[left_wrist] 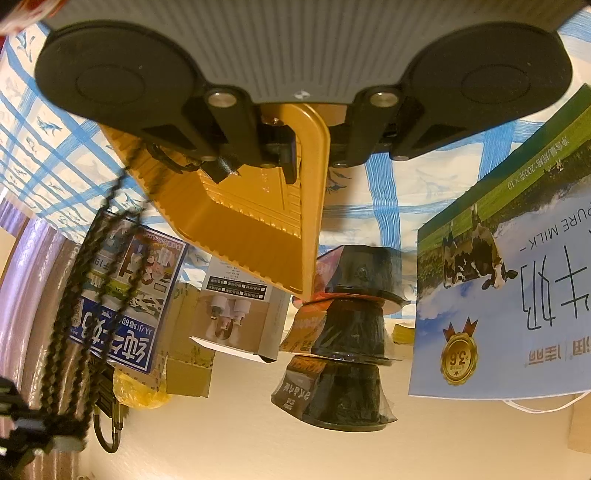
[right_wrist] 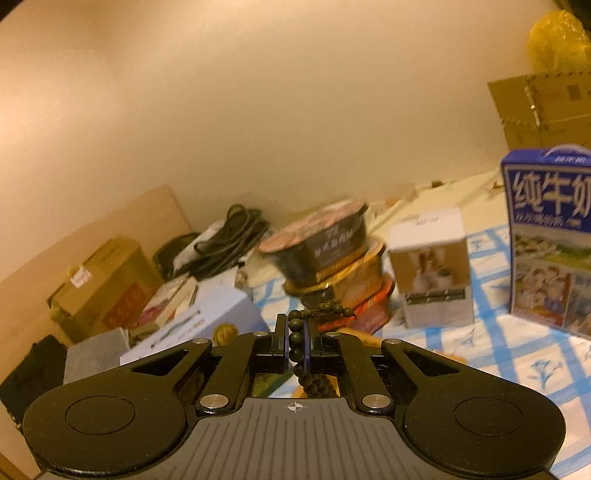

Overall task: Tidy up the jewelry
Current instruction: 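Lift the green bead strand high with the right tool, then lower the green bead strand into the orange tray and open the right tool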

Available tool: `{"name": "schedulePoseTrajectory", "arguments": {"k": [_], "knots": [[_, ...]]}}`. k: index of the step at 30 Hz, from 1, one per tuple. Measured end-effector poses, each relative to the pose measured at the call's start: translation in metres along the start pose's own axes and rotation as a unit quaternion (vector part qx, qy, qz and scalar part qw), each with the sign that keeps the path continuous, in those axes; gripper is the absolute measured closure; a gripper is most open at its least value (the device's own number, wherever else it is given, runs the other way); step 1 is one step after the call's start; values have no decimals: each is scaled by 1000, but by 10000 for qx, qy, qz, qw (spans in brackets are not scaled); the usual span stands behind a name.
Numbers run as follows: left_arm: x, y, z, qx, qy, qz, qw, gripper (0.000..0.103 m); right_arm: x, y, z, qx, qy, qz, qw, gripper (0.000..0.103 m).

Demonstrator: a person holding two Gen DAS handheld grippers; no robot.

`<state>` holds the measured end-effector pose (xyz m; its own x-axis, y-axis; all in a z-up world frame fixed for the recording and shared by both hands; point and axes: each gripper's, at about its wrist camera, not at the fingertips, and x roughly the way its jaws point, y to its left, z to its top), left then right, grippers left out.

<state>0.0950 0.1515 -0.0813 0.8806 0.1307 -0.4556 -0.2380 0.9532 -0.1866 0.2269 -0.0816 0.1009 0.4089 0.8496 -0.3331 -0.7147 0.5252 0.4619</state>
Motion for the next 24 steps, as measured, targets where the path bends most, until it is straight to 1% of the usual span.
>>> {"name": "schedulePoseTrajectory", "arguments": {"k": [4, 10, 17, 24], "knots": [[0, 0, 1, -21, -8, -9, 10000, 96, 18, -4, -14, 44, 200, -45, 9998, 96], [1, 1, 1, -34, -3, -15, 10000, 96, 45, -20, -38, 129, 639, -202, 9977, 96], [1, 1, 1, -41, -3, -17, 10000, 96, 73, -41, -68, 367, 1160, -329, 9920, 96], [1, 1, 1, -46, 0, -18, 10000, 96, 95, -57, -96, 493, 1602, -557, 9843, 96]]}}
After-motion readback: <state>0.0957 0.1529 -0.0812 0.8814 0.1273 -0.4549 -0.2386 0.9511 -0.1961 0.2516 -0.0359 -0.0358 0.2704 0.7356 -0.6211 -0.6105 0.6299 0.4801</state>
